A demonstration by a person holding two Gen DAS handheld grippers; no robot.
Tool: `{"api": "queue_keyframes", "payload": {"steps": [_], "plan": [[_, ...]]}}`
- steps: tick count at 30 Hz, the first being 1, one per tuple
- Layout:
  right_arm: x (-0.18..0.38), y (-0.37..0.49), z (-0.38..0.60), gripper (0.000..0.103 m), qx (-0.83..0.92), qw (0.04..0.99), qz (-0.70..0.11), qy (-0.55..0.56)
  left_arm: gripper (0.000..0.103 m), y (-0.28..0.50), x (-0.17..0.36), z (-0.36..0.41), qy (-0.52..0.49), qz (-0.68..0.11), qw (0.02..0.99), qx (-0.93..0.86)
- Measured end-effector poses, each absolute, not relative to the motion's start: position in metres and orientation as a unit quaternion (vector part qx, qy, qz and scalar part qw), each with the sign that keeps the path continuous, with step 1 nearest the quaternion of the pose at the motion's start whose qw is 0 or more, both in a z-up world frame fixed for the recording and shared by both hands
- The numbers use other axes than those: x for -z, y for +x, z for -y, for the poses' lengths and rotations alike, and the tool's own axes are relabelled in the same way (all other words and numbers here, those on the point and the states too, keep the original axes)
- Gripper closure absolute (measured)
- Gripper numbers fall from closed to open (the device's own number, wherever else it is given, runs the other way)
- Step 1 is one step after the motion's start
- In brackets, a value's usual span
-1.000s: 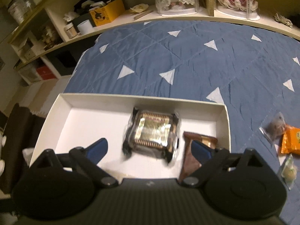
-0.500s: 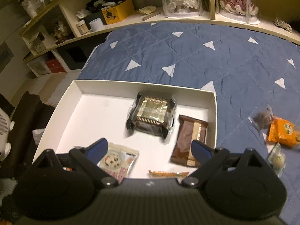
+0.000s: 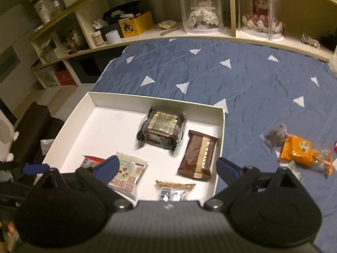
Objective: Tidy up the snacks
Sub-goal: 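Move both open tools from the tray back over the remaining snacks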
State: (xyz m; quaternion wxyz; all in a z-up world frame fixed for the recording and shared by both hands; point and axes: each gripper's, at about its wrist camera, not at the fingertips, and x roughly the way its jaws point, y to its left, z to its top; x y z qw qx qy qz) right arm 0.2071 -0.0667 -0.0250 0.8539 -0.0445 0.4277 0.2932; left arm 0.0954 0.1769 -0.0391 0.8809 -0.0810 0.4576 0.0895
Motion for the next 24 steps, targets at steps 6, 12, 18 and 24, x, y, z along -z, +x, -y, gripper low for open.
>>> {"api": "queue_keyframes", "payload": {"steps": [6, 12, 18, 24], "plan": [[0.02, 0.196, 0.081, 0.001, -0.291, 0.862, -0.41, -0.058, 0.0, 0.092, 0.026, -0.169, -0.082, -0.443, 0.888, -0.09], [0.012, 0.188, 0.097, 0.0, -0.286, 0.871, -0.396, -0.057, 0.0, 0.087, 0.011, -0.155, -0.076, -0.426, 0.898, -0.084], [0.006, 0.181, 0.112, 0.0, -0.285, 0.875, -0.386, -0.061, 0.0, 0.086, -0.006, -0.138, -0.077, -0.402, 0.91, -0.071], [0.002, 0.179, 0.13, 0.0, -0.279, 0.879, -0.382, -0.062, 0.0, 0.091, -0.018, -0.114, -0.069, -0.384, 0.919, -0.057]]}}
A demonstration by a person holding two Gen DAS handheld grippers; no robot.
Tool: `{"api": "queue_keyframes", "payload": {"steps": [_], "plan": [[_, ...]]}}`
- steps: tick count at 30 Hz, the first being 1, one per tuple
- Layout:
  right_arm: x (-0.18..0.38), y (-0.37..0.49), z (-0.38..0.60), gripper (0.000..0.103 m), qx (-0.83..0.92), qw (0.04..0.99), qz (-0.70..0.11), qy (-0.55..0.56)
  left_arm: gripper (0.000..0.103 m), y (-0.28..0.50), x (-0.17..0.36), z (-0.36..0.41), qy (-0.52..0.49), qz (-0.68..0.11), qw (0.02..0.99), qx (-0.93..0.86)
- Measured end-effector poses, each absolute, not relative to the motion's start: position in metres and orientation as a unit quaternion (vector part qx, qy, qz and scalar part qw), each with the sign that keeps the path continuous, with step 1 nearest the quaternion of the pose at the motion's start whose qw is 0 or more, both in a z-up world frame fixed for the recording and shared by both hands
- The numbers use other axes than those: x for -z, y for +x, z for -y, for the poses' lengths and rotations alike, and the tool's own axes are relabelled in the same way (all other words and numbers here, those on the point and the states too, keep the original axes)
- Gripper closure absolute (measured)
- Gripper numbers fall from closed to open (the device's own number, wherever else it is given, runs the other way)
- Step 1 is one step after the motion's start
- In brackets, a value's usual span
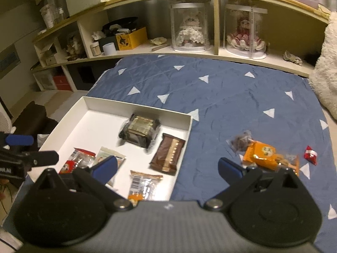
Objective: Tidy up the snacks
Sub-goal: 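Move both open tools from the tray back over the remaining snacks, then grasp the small red candy with the right tool while the left tool grasps the clear round cookie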
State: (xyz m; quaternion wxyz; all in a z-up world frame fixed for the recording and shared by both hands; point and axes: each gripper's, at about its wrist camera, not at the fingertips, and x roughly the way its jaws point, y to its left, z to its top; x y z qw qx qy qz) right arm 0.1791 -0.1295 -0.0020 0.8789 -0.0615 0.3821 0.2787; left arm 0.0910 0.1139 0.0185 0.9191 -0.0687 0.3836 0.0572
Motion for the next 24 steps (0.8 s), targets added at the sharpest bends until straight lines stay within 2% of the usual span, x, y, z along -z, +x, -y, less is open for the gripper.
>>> {"api": "queue_keyframes", "payload": {"steps": [16, 24], "plan": [[0.005, 0.196, 0.209, 0.0, -0.206, 0.903, -0.374, -0.05, 0.0, 0.142, -0.016, -0.045, -0.052, -0.382, 0.923, -0.003], [0.014, 0.213, 0.259, 0.0, -0.161, 0.911, -0.381, -0.009, 0.0, 0.172, -0.006, -0.001, -0.041, -0.386, 0.921, 0.034]]}}
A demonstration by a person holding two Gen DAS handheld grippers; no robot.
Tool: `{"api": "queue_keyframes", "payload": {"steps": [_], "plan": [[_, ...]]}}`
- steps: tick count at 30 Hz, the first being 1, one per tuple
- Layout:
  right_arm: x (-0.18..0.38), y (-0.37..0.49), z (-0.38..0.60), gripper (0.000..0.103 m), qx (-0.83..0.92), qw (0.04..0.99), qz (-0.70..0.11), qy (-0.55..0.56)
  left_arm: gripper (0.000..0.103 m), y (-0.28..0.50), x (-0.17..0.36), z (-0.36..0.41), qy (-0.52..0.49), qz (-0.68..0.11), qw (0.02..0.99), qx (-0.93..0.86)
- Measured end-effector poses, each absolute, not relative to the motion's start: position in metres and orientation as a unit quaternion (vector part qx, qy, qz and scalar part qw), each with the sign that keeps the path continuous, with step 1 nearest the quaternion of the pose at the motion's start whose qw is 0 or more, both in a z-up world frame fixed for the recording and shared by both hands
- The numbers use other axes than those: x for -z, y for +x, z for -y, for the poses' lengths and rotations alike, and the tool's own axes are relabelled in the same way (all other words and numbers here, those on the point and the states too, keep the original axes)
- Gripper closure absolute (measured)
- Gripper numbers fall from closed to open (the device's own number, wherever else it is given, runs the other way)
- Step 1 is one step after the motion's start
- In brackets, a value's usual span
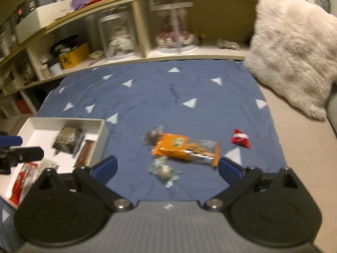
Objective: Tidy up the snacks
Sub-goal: 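Grasp the small red candy with the right tool while the left tool grasps the clear round cookie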
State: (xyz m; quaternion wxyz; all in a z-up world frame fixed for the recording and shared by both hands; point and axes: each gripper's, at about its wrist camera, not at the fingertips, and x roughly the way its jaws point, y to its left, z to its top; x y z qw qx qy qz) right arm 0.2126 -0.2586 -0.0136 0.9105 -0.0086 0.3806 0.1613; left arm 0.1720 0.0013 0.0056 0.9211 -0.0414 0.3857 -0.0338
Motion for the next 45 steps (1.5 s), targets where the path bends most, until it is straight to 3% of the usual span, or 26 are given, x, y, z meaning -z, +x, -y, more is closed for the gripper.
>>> {"api": "queue_keyframes", "payload": {"steps": [21, 27, 33, 37, 45], "plan": [[0.067, 0.286, 0.339, 0.0, -0.003, 0.921, -0.387, 0.041, 0.0, 0.24, 0.07, 0.093, -0.048, -0.397, 0.909, 0.122], [0.089, 0.32, 0.355, 0.001, -0.004, 0.907, -0.406, 0.11, 0.0, 0.253, 0.092, 0.105, -0.076, -0.392, 0.904, 0.151], [0.111, 0.35, 0.362, 0.015, -0.02, 0.883, -0.423, 0.202, 0.0, 0.26, 0.106, 0.114, -0.066, -0.385, 0.905, 0.17], [0.123, 0.366, 0.359, 0.018, -0.022, 0.871, -0.431, 0.236, 0.0, 0.259, 0.113, 0.119, -0.036, -0.366, 0.908, 0.202], [0.132, 0.383, 0.346, 0.024, -0.002, 0.883, -0.427, 0.198, 0.0, 0.257, 0.117, 0.123, -0.022, -0.34, 0.908, 0.244]]}}
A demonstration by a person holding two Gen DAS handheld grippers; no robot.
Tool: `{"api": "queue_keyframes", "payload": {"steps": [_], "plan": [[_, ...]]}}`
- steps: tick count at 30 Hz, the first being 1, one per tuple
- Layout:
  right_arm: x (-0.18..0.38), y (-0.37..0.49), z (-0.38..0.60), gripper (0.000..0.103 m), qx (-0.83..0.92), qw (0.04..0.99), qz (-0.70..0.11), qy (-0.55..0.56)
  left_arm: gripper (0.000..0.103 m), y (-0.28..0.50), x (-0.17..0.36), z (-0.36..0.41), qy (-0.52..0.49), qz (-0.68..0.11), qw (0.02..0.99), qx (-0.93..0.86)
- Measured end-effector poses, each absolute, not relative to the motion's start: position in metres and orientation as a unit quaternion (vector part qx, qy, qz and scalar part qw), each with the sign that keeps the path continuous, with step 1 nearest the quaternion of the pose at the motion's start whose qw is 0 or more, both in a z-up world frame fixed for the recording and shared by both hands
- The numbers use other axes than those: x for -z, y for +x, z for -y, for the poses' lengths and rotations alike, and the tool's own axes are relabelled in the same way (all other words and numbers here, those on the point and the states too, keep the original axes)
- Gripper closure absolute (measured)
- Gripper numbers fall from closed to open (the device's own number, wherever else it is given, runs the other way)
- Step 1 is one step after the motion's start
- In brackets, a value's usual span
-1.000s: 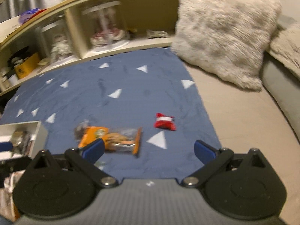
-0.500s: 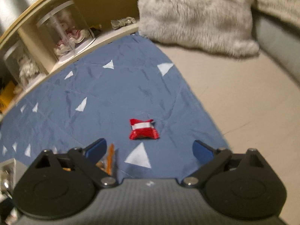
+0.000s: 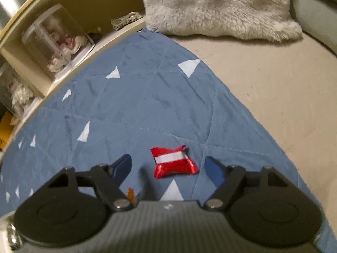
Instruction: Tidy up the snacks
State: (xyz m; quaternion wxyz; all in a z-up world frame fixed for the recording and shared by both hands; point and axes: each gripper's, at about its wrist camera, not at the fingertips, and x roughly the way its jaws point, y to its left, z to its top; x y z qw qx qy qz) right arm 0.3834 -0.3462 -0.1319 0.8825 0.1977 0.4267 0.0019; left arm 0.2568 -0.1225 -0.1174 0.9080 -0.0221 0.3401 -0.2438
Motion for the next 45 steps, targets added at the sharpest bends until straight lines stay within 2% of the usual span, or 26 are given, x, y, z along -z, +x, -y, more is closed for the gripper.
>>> {"api": "queue_keyframes", "payload": {"steps": [7, 10, 12, 14, 17, 20, 26, 37, 45], "plan": [[0.135, 0.389, 0.334, 0.048, 0.006, 0.889, -0.438, 0.136, 0.002, 0.26, 0.122, 0.117, -0.015, -0.359, 0.901, 0.241], [0.135, 0.389, 0.331, 0.055, 0.007, 0.89, -0.44, 0.122, 0.014, 0.257, 0.12, 0.121, 0.009, -0.355, 0.904, 0.239], [0.133, 0.386, 0.33, 0.058, 0.006, 0.89, -0.441, 0.116, 0.027, 0.255, 0.121, 0.126, 0.037, -0.353, 0.903, 0.24], [0.132, 0.386, 0.327, 0.06, 0.009, 0.888, -0.447, 0.106, 0.031, 0.253, 0.122, 0.131, 0.067, -0.352, 0.903, 0.236], [0.13, 0.384, 0.323, 0.065, 0.011, 0.887, -0.452, 0.092, 0.043, 0.252, 0.124, 0.135, 0.085, -0.357, 0.901, 0.23], [0.129, 0.378, 0.322, 0.069, 0.009, 0.887, -0.454, 0.088, 0.046, 0.252, 0.125, 0.136, 0.094, -0.359, 0.901, 0.226], [0.127, 0.373, 0.32, 0.072, 0.008, 0.887, -0.454, 0.083, 0.062, 0.253, 0.125, 0.133, 0.09, -0.358, 0.903, 0.221], [0.125, 0.365, 0.32, 0.072, 0.005, 0.887, -0.455, 0.074, 0.065, 0.258, 0.12, 0.122, 0.033, -0.372, 0.904, 0.208], [0.11, 0.346, 0.328, 0.072, 0.009, 0.893, -0.443, 0.078, 0.065, 0.246, 0.096, 0.113, 0.01, -0.357, 0.913, 0.197]]}}
